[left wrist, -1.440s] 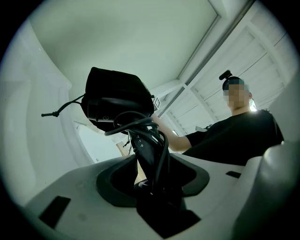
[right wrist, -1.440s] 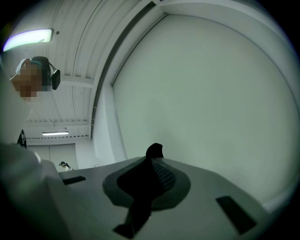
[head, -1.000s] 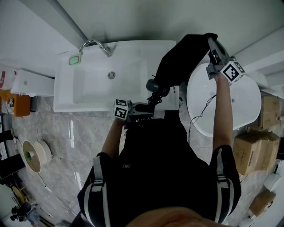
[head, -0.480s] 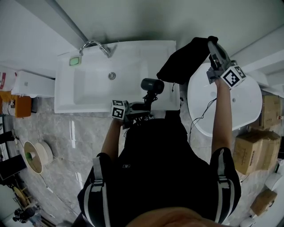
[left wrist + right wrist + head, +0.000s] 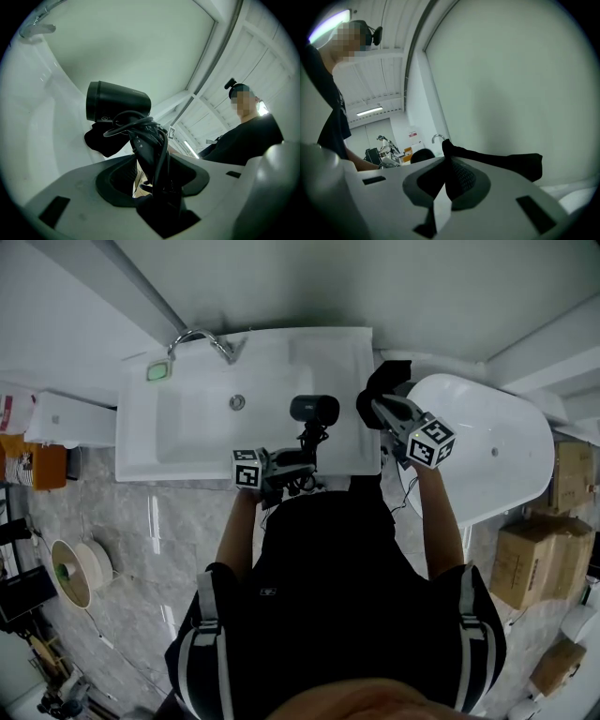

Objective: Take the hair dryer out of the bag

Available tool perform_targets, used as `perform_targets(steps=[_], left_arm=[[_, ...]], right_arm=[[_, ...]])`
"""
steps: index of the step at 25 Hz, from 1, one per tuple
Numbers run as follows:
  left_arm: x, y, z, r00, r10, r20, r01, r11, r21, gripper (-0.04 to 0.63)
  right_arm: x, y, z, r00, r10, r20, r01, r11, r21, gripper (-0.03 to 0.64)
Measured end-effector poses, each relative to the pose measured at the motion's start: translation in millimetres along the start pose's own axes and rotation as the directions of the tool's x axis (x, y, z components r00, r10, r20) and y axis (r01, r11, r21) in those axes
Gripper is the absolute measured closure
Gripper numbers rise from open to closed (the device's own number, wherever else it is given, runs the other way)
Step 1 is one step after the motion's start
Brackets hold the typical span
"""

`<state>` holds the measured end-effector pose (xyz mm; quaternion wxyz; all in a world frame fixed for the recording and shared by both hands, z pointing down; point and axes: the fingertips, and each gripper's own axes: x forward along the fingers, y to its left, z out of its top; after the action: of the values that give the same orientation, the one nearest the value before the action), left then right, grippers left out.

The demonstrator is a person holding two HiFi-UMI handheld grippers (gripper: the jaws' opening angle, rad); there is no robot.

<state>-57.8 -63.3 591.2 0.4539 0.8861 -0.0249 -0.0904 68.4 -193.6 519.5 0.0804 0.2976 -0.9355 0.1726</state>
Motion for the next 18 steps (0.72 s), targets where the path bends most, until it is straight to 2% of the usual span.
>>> perform_targets(steps=[7,12,18], left_arm=[[1.8,2.9,15.7,1.000,0.013,0.029,-0.013,1.000,0.016,0.402],[3.7,3.8,18.2,0.999,0.018,0.031,-0.018,1.000,0.014,0.402],[4.0,0.1,18.5,1.000,0.009,0.029,-0.009,1.000,-0.005,0.402]], right_arm=[[13.9,47.3,-68.8,0.995,0.054,-0.082,-0.048,0.996,0.079,0.549],[16.5,76.5,-106.5,0.984,0.071,-0.165,-0.059,0.995,0.077,0.549],[22.3,98.0,-119.2,0.978,0.085,-0.192,-0.073,0.995,0.072,0.549]])
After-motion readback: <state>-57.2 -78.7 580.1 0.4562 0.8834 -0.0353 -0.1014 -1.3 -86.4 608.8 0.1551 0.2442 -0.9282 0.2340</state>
